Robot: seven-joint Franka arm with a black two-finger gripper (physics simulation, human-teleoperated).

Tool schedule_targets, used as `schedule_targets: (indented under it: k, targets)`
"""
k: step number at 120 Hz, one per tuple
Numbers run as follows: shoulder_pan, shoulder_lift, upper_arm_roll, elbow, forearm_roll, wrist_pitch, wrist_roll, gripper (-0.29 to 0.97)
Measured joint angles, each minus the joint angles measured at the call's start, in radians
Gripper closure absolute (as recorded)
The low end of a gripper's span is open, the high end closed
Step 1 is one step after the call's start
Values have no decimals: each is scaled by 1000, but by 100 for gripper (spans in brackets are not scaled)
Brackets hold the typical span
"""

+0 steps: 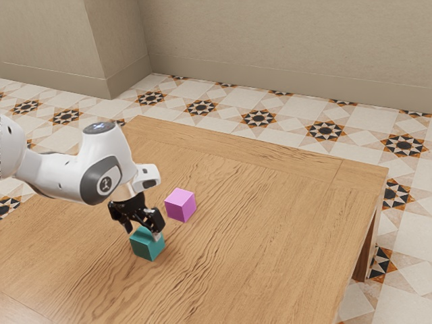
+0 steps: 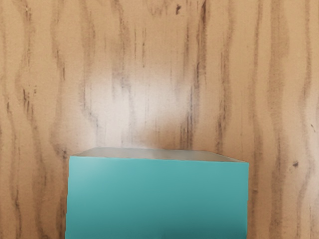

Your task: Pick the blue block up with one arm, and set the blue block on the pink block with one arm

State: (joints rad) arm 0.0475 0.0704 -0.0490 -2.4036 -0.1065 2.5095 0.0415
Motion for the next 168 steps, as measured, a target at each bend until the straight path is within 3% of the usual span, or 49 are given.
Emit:
schedule_targets:
  k: [61,85,111,135,168]
  targets:
    - [-1,72,0,-1,-24,49,21,0]
    - [-1,71,0,3,-19,58,20,23]
    - [0,47,2,12,0,59,13,32]
    - [7,54,3,187,77,-4,4,33]
    - [11,199,1,399,116,-89,-2,33]
